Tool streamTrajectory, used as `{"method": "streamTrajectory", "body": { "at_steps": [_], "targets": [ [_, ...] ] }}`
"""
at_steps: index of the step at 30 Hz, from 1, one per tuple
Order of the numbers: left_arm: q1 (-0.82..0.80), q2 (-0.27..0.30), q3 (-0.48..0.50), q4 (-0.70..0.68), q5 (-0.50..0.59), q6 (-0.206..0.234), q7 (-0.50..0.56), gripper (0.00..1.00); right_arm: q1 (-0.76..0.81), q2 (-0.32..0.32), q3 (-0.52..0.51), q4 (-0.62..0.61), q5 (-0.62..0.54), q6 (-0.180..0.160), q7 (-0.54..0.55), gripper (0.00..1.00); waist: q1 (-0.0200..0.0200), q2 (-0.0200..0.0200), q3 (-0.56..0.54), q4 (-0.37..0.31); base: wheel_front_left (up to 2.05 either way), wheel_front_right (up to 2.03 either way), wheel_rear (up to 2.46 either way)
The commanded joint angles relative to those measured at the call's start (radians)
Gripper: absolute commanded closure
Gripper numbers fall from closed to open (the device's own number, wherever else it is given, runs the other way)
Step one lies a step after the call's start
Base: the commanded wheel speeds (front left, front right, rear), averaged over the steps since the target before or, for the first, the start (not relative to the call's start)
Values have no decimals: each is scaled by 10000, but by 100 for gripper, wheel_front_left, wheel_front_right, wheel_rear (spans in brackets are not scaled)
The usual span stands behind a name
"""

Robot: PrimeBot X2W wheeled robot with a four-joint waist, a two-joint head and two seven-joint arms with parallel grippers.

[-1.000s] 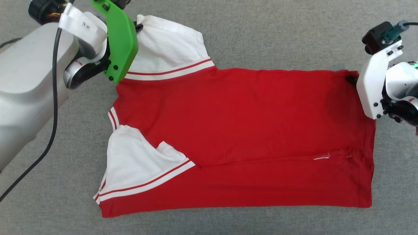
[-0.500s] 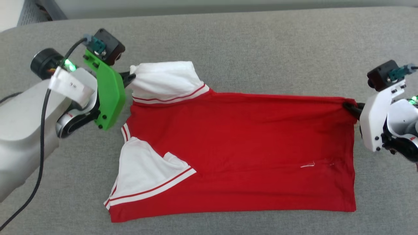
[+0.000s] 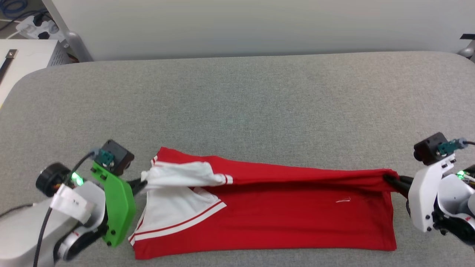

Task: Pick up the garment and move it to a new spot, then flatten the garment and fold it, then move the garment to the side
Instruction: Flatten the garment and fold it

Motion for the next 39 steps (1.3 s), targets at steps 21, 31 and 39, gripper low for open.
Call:
{"method": "streamTrajectory", "body": {
  "at_steps": [21,31,39],
  "targets": [
    [2721,-1088,230,1648,-224,233,-1051,0,2371,1055,-1118,331,10,-6,-369,0,1,0,-107,-35,0,0,0],
    [3363,-558,1362,733,-111,1977,-3611,0,3407,523,-2982,-1421,307,-6,-744,0,1,0,-553,39,0,0,0],
    [3815,-676,2434,257,362,3540,-4915,0,4027,334,-4672,-1784,520,-6,276,0,1,0,-428,198,0,0,0]
  ]
}}
